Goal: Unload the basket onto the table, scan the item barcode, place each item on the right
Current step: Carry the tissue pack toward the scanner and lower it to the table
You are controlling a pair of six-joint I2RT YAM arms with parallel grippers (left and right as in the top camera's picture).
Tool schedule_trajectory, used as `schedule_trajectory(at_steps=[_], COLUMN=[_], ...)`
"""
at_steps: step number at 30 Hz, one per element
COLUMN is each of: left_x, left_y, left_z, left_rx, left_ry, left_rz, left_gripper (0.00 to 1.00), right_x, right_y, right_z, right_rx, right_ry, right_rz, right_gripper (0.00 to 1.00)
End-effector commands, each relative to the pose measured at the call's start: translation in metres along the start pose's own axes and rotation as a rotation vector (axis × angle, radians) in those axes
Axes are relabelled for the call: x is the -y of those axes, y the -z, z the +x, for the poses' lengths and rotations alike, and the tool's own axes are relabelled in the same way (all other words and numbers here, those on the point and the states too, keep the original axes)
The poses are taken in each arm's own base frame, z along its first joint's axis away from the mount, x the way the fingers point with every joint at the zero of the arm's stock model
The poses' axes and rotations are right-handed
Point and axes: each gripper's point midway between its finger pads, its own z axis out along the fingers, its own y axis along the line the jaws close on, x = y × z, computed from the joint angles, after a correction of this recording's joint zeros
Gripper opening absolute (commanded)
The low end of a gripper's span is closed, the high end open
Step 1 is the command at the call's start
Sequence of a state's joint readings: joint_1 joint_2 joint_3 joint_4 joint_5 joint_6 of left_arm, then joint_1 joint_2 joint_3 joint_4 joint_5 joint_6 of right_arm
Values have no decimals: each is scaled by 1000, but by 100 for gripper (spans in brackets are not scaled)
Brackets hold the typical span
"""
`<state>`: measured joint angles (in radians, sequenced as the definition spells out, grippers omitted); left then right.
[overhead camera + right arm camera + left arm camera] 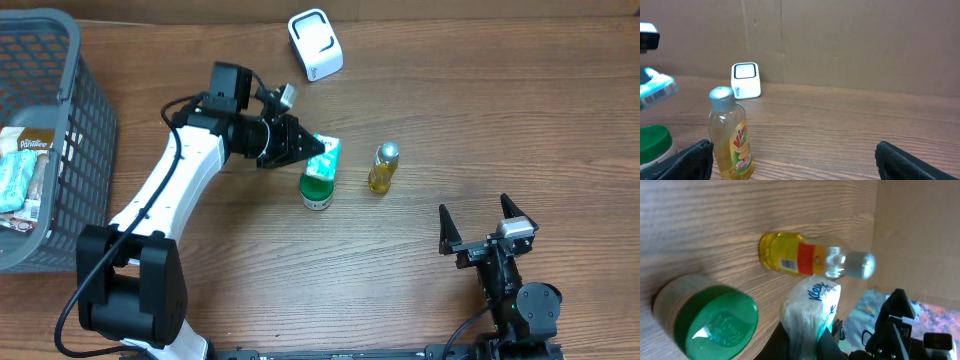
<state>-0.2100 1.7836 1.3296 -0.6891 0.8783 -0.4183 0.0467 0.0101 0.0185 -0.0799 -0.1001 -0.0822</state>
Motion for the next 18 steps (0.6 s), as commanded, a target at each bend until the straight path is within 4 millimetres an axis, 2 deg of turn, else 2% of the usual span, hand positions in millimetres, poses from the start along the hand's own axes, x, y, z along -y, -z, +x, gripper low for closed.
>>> schedule_trajectory(at_steps=[1,13,18], left_x=[-13,-42,-43], left_y=[-13,-30,-31], left_z=[9,14,16], left_rx=[-36,-75,-83], left_ry=[61,117,126], left_rz=[-8,-62,-68], left_gripper=[8,9,13], right_x=[1,1,1], right_y=[0,0,0], right_z=[3,3,3], right_rx=[0,0,0], right_ry=[-3,-3,-3], right_rz=[4,5,4], right_gripper=[100,100,100])
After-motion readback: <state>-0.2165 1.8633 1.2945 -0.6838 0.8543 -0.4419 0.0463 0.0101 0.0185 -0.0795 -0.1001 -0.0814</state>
